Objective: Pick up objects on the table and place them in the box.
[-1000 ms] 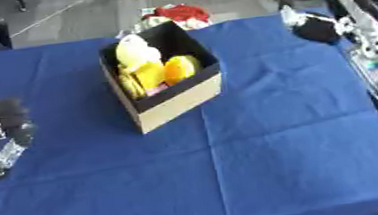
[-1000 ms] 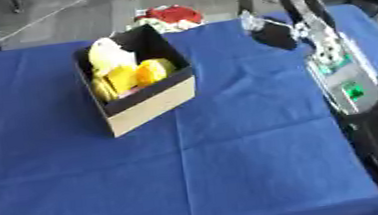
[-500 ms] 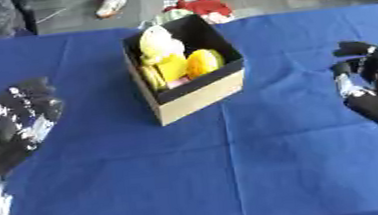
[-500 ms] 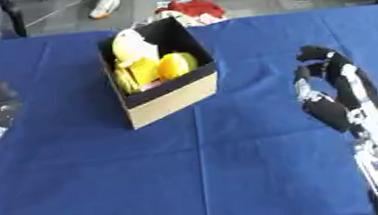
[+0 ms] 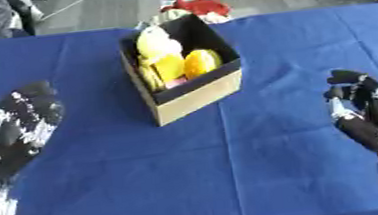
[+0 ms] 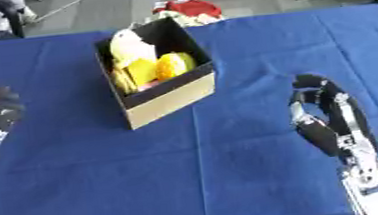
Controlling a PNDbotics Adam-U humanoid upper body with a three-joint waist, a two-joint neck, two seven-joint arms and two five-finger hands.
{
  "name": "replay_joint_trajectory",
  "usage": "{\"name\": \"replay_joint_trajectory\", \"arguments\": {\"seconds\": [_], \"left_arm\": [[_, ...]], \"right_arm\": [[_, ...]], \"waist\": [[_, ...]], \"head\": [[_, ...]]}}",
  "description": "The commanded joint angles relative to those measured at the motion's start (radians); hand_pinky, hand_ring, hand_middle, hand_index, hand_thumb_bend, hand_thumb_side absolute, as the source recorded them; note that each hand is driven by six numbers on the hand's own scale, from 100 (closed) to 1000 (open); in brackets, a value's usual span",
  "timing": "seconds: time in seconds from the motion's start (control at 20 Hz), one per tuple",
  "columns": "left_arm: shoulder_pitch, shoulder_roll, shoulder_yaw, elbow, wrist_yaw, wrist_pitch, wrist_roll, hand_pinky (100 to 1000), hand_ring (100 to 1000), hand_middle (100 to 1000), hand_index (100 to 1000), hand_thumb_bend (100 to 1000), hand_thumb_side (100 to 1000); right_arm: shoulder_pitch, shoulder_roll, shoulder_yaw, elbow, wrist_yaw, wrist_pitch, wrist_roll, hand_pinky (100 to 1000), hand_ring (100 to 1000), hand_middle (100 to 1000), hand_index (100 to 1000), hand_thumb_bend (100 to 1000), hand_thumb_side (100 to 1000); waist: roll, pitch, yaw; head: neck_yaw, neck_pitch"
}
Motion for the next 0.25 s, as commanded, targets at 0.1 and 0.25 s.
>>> {"name": "replay_joint_trajectory", "arguments": {"seconds": [0.1,0.25], "left_arm": [[-0.003,0.0,0.007,-0.011,0.001,-0.002,0.0,716,697,688,799,555,509],[-0.002,-0.002,0.007,-0.011,0.0,-0.002,0.0,716,698,689,795,554,509]], "right_arm": [[-0.008,-0.007,-0.008,-0.007,-0.01,0.0,-0.013,778,643,691,787,100,207],[-0.009,-0.004,-0.01,-0.007,-0.009,0.001,-0.016,778,641,690,784,100,209]], "waist": [[-0.003,0.005,-0.003],[-0.001,0.005,-0.004]], "head": [[-0.003,0.004],[-0.009,0.004]]}}
